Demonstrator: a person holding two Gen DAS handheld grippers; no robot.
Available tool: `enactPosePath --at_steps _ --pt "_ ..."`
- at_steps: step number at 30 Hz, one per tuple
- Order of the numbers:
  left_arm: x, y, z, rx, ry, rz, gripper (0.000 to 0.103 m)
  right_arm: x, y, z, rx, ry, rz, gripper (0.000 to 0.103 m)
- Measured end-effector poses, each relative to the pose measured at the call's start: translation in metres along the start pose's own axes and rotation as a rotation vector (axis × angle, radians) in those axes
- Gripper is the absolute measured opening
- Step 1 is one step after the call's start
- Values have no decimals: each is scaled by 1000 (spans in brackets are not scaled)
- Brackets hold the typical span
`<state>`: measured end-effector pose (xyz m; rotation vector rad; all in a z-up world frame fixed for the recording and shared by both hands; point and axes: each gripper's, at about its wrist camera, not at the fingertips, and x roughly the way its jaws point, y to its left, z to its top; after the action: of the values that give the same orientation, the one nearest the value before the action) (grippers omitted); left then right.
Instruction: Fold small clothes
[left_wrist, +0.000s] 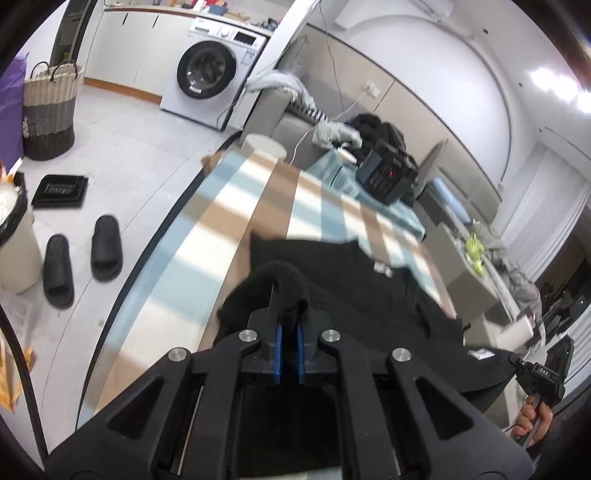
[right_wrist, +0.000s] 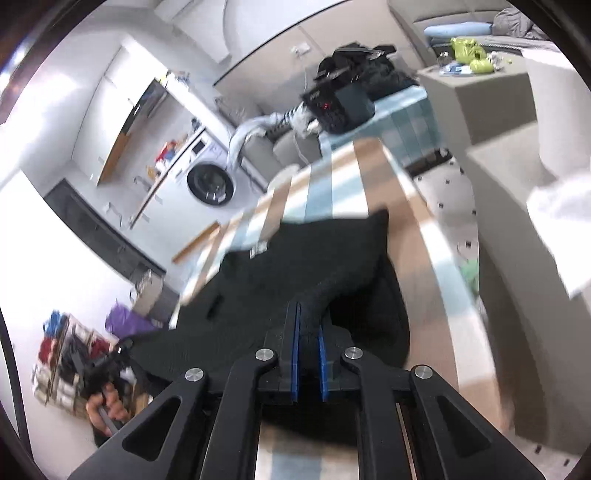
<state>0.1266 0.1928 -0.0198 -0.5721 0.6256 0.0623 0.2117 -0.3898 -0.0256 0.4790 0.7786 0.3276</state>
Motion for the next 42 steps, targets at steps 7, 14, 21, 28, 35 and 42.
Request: enactPosePath --at_steps 7,14,21,28,35,42 --pt "63 -10 58 -28 1 9 3 58 -15 66 115 -27 -30 7" --pt "135 3 76 -92 55 180 52 97 -33 101 179 -63 -115 40" --pt "131 24 56 -85 77 216 59 84 -42 64 94 49 -183 43" --pt "89 26 -3 -2 150 254 59 55 -36 -24 -25 208 -210 52" --pt "48 12 -75 165 244 278 59 27 -31 -89 -64 283 -173 55" --pt "24 17 -118 156 286 261 59 23 -14 -107 -133 282 -172 55"
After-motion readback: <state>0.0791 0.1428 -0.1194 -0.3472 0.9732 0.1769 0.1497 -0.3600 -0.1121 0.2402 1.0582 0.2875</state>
